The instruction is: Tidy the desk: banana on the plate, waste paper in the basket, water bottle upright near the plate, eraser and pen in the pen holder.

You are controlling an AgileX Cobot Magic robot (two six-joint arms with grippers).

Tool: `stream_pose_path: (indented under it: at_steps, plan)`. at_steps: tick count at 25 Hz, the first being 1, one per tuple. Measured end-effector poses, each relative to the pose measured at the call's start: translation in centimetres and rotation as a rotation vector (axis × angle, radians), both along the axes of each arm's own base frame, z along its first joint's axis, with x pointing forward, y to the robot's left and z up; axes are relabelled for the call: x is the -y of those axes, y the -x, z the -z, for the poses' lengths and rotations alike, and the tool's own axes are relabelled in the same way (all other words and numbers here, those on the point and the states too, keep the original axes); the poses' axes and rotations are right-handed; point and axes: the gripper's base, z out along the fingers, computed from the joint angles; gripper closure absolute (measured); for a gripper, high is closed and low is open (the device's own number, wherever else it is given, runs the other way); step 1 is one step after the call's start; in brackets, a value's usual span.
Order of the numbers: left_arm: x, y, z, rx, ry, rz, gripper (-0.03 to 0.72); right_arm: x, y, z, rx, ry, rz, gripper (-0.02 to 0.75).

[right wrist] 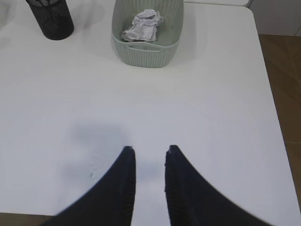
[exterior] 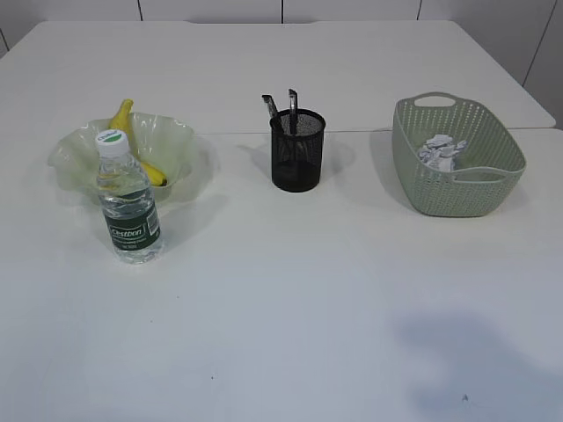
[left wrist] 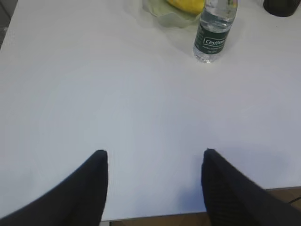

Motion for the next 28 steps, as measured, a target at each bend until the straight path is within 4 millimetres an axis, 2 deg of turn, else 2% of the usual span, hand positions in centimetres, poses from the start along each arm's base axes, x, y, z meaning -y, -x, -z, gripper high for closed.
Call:
stream_pose_path:
  at_steps: [6, 11, 20, 28]
  plan:
    - [0.0, 1.0, 0.1, 0.052, 0.002, 0.000, 0.255, 0.5, 3.5, 1.9, 0.054, -0.011, 0.003, 0.568]
    - [0.0, 1.1, 0.1, 0.057, 0.008, 0.005, 0.256, 0.8, 5.6, 3.3, 0.095, -0.022, 0.008, 0.568]
    - [0.1, 1.2, 0.1, 0.060, 0.010, 0.006, 0.256, 0.9, 8.6, 4.5, 0.185, -0.061, 0.000, 0.568]
    - [0.0, 2.6, 0.6, 0.127, 0.012, 0.006, 0.256, 1.2, 10.6, 6.4, 0.245, -0.076, -0.004, 0.568]
